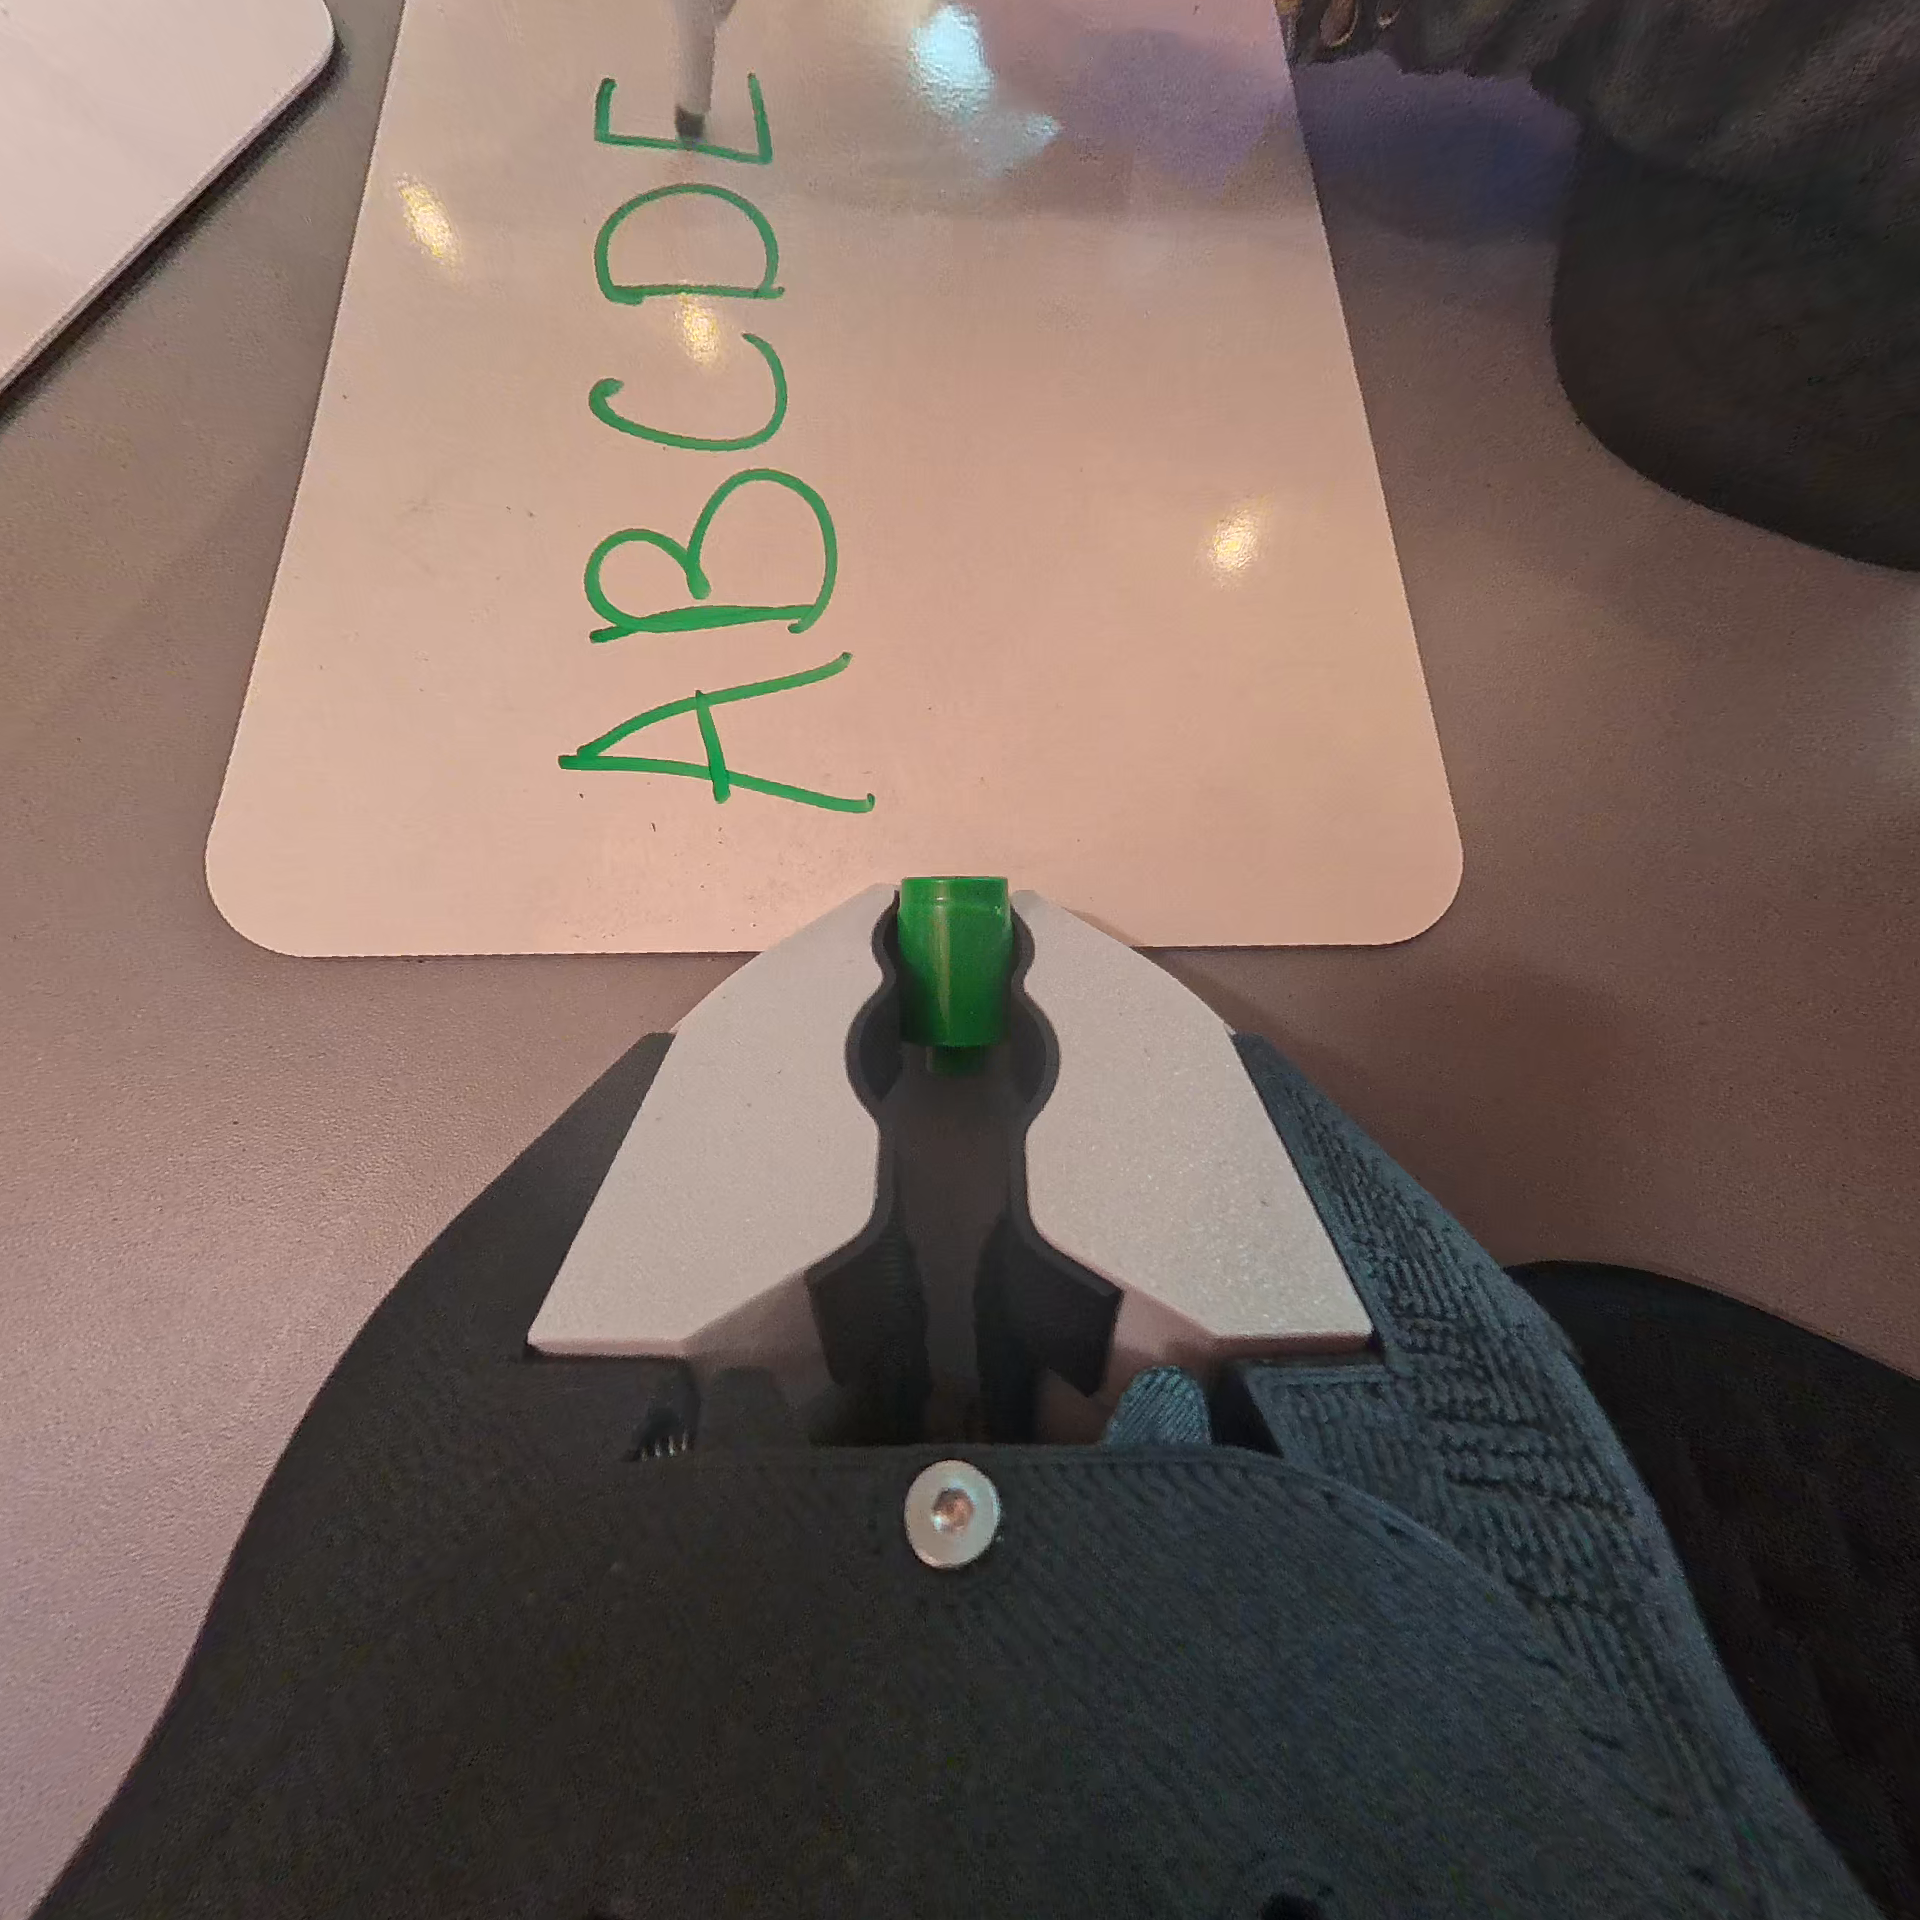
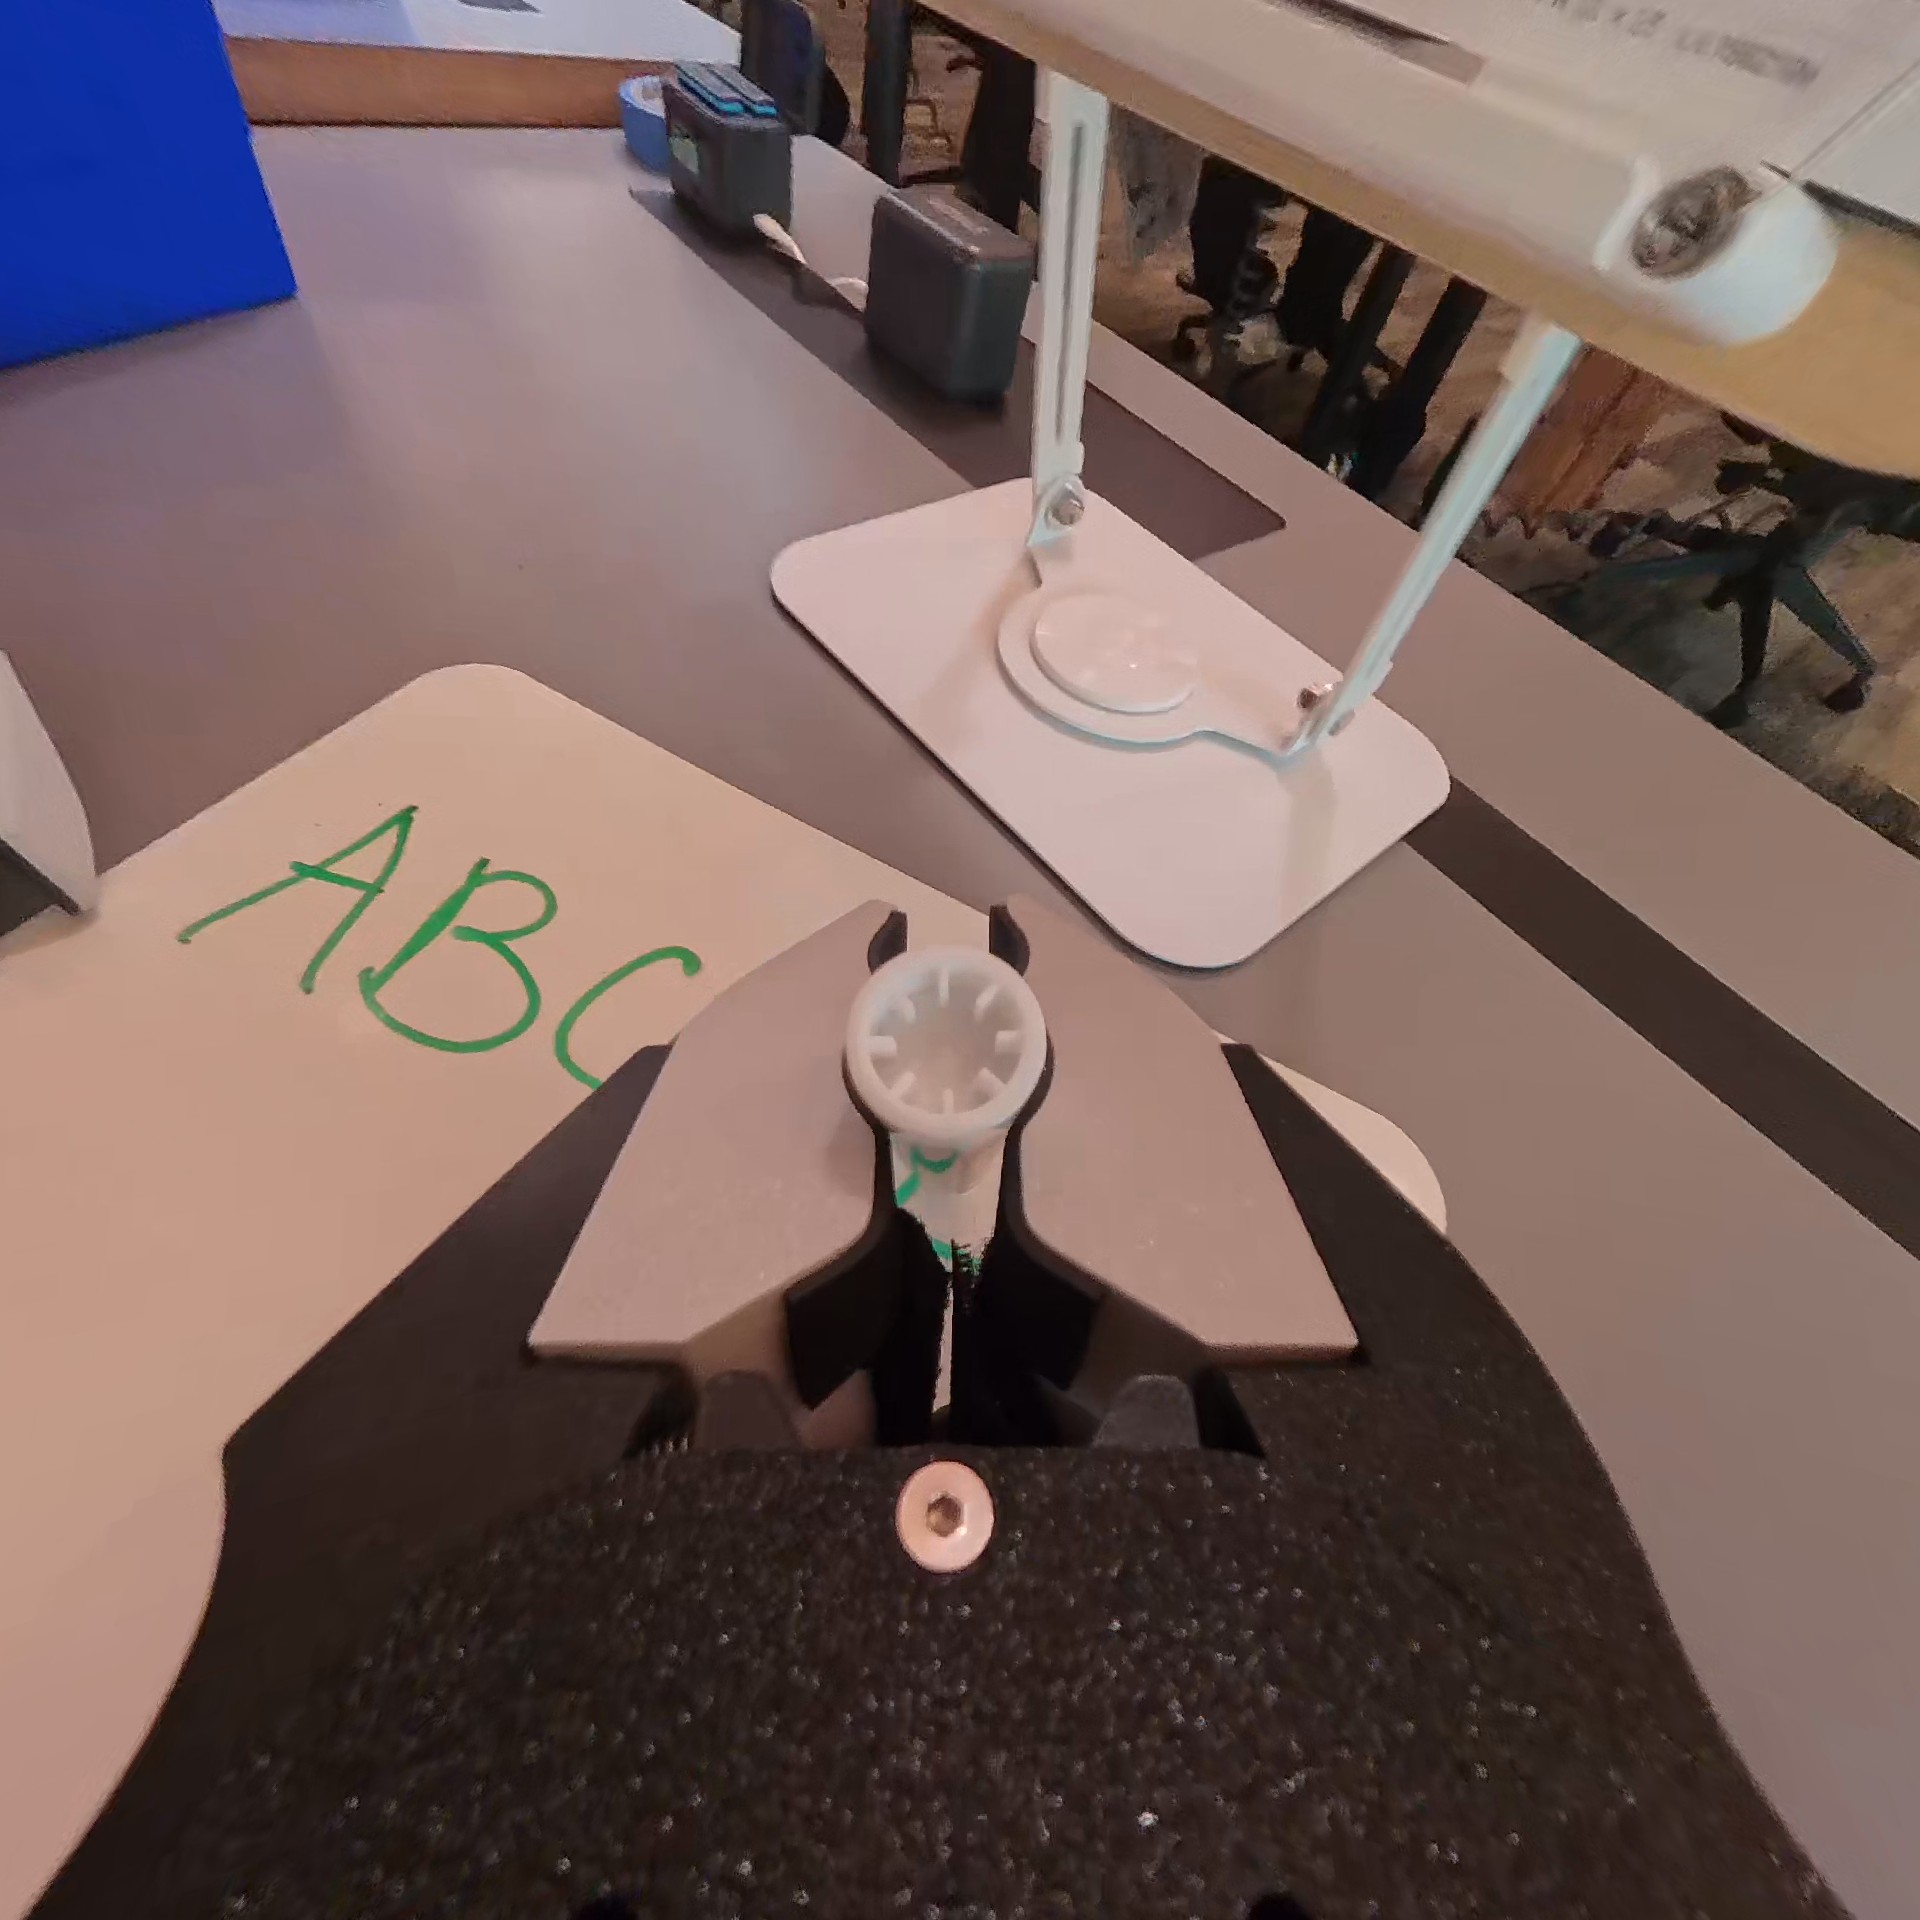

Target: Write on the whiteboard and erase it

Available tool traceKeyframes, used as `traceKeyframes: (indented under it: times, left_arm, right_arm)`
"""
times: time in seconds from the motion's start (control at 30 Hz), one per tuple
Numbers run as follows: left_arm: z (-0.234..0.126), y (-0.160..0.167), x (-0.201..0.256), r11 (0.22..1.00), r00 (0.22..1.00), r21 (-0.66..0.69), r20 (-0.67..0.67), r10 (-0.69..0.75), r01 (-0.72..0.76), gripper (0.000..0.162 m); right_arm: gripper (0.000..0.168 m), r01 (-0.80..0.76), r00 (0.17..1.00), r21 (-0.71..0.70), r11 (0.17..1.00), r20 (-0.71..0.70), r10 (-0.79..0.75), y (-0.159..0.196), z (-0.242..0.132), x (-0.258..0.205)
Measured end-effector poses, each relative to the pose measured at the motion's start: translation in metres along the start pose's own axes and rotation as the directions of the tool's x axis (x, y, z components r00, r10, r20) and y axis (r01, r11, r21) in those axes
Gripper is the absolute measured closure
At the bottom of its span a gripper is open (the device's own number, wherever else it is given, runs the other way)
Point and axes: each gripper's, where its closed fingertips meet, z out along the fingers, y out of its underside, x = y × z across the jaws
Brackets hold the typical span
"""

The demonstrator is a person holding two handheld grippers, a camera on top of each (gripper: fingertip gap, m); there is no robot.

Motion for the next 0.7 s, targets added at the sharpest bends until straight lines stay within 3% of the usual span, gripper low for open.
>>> traceKeyframes:
  times: [0.3, 0.7]
  left_arm:
    - [0.000, 0.000, 0.000, 1.000, 1.000, 0.000, -0.006, -0.003, 0.003, 0.146]
    - [0.000, 0.000, 0.000, 1.000, 1.000, 0.000, -0.007, 0.001, -0.001, 0.146]
  right_arm:
    - [0.153, -0.005, 0.992, 0.022, 1.000, -0.125, 0.007, 0.006, -0.012, 0.058]
    - [0.152, 0.030, 0.998, -0.010, 0.999, -0.060, -0.031, 0.005, 0.006, 0.036]
